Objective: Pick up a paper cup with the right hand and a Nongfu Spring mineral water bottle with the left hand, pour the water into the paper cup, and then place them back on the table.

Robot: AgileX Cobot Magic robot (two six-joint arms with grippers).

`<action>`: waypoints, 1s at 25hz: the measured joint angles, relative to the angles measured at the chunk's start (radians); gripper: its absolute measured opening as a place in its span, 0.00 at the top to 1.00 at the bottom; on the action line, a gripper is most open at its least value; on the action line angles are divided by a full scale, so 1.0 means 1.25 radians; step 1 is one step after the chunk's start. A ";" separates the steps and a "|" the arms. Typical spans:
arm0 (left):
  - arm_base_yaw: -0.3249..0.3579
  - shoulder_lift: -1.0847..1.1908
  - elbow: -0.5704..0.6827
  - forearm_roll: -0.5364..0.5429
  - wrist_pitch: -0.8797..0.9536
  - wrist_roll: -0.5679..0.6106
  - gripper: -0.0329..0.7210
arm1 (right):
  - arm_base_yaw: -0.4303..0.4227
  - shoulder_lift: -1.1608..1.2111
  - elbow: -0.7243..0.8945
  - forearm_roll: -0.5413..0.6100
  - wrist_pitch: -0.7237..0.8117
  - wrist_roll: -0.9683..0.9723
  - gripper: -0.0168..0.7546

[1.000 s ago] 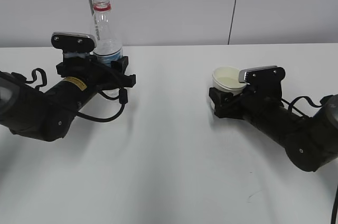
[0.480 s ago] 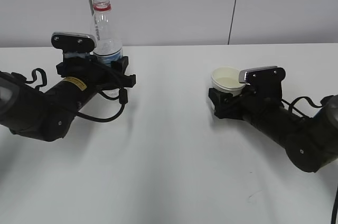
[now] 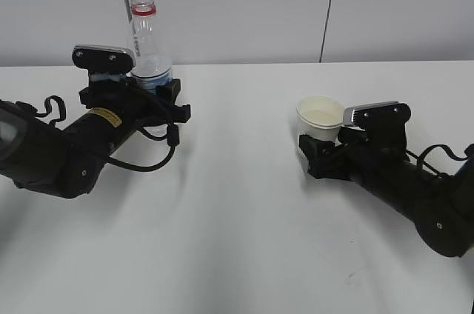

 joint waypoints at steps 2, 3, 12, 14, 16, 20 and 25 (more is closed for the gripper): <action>0.000 0.000 0.000 0.000 0.000 0.000 0.42 | 0.000 -0.003 0.017 0.000 -0.004 0.000 0.18; 0.000 0.000 0.000 0.000 0.000 0.000 0.42 | 0.000 -0.005 0.028 0.000 -0.011 0.000 0.18; 0.000 0.000 0.000 0.001 0.002 0.000 0.42 | 0.000 -0.068 0.135 0.000 -0.048 0.000 0.19; 0.000 0.000 0.000 0.001 0.008 0.000 0.42 | 0.000 -0.093 0.157 0.000 -0.050 0.000 0.19; 0.000 0.000 0.000 0.001 0.025 0.000 0.42 | 0.000 -0.119 0.178 0.000 -0.052 0.000 0.19; 0.000 0.000 0.011 -0.005 0.037 0.000 0.42 | 0.000 -0.158 0.216 0.000 -0.053 0.000 0.20; 0.000 0.000 0.031 -0.033 0.025 0.000 0.42 | 0.000 -0.186 0.230 0.000 -0.055 0.000 0.21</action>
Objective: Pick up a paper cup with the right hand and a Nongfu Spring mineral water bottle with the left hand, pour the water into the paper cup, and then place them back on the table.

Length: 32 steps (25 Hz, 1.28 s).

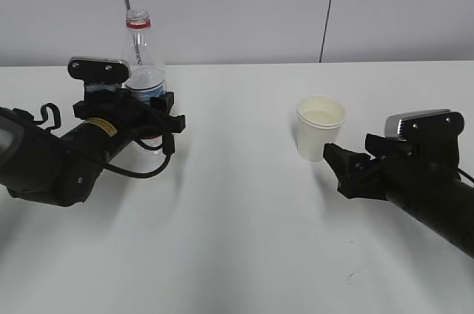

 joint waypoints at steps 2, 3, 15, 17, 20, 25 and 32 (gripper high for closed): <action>0.000 0.000 0.000 -0.002 0.000 0.000 0.42 | 0.000 -0.002 0.000 0.000 0.000 0.000 0.21; 0.000 0.000 0.000 -0.002 0.001 0.000 0.42 | 0.000 -0.002 0.001 0.000 0.000 0.000 0.21; 0.000 -0.001 0.000 -0.009 0.025 0.000 0.25 | 0.000 -0.044 0.032 0.000 0.000 0.000 0.21; 0.000 -0.001 0.000 -0.009 0.030 0.000 0.23 | 0.000 -0.047 0.037 0.000 0.000 0.002 0.21; 0.000 -0.001 0.000 -0.010 0.032 0.000 0.22 | 0.000 -0.051 0.041 0.000 0.000 0.002 0.21; 0.000 -0.041 0.025 -0.010 0.038 0.000 0.22 | 0.000 -0.068 0.050 0.000 0.000 0.002 0.21; -0.006 -0.119 0.089 -0.009 0.034 0.000 0.22 | 0.000 -0.093 0.063 0.000 0.006 0.002 0.21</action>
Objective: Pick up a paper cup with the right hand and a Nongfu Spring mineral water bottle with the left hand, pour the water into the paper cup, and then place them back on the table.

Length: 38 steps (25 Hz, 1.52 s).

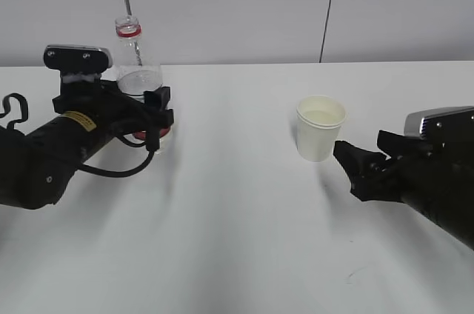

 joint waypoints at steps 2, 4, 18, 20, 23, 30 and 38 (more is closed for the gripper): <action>-0.001 -0.022 0.021 0.001 0.000 0.000 0.22 | 0.000 -0.003 0.000 0.000 0.003 0.000 0.21; -0.001 -0.048 0.046 0.001 0.006 0.000 0.22 | 0.000 -0.003 0.000 0.000 0.005 0.000 0.21; -0.001 -0.267 0.092 -0.012 0.431 0.017 0.22 | 0.000 -0.057 0.017 -0.025 0.093 0.054 0.21; 0.000 -0.292 0.092 -0.013 0.499 0.017 0.22 | 0.000 -0.087 0.017 -0.027 0.143 0.069 0.21; 0.015 -0.325 0.083 -0.013 0.642 0.018 0.22 | 0.000 -0.136 0.013 -0.030 0.249 0.098 0.21; 0.061 -0.377 -0.026 -0.002 1.086 0.018 0.22 | 0.000 -0.294 -0.069 -0.235 0.645 0.361 0.21; 0.066 -0.380 -0.162 0.023 1.442 0.018 0.22 | 0.000 -0.496 -0.164 -0.612 0.921 0.795 0.21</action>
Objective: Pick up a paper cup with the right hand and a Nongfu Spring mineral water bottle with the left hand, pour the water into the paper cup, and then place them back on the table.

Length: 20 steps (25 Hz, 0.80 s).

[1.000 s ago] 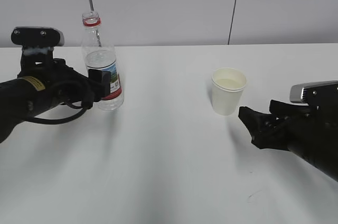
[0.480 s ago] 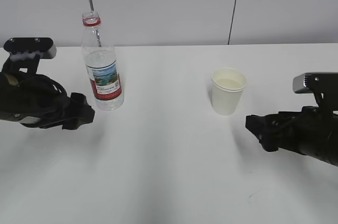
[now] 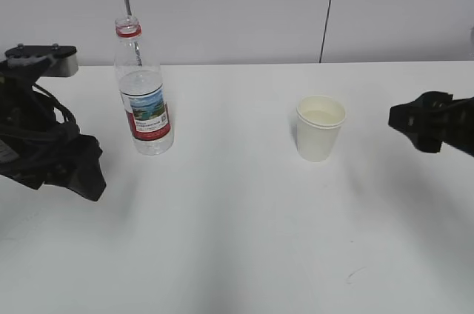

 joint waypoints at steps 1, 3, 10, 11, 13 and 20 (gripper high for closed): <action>0.000 0.000 -0.013 0.000 0.019 0.000 0.22 | 0.000 -0.005 -0.004 -0.017 0.005 0.010 0.21; 0.000 0.000 -0.036 0.000 0.042 0.000 0.22 | 0.000 -0.001 -0.007 -0.039 0.013 0.019 0.21; 0.001 -0.001 -0.082 0.020 0.109 -0.046 0.22 | 0.000 0.080 -0.016 -0.097 0.019 0.024 0.21; 0.001 0.000 -0.086 0.033 0.122 -0.066 0.22 | 0.000 0.088 -0.023 -0.102 0.019 0.024 0.21; 0.001 -0.001 -0.093 0.063 0.144 -0.105 0.22 | 0.000 0.102 -0.040 -0.108 0.019 0.024 0.21; 0.091 -0.001 -0.094 0.125 0.252 -0.182 0.22 | 0.000 0.151 -0.083 -0.155 0.019 0.024 0.21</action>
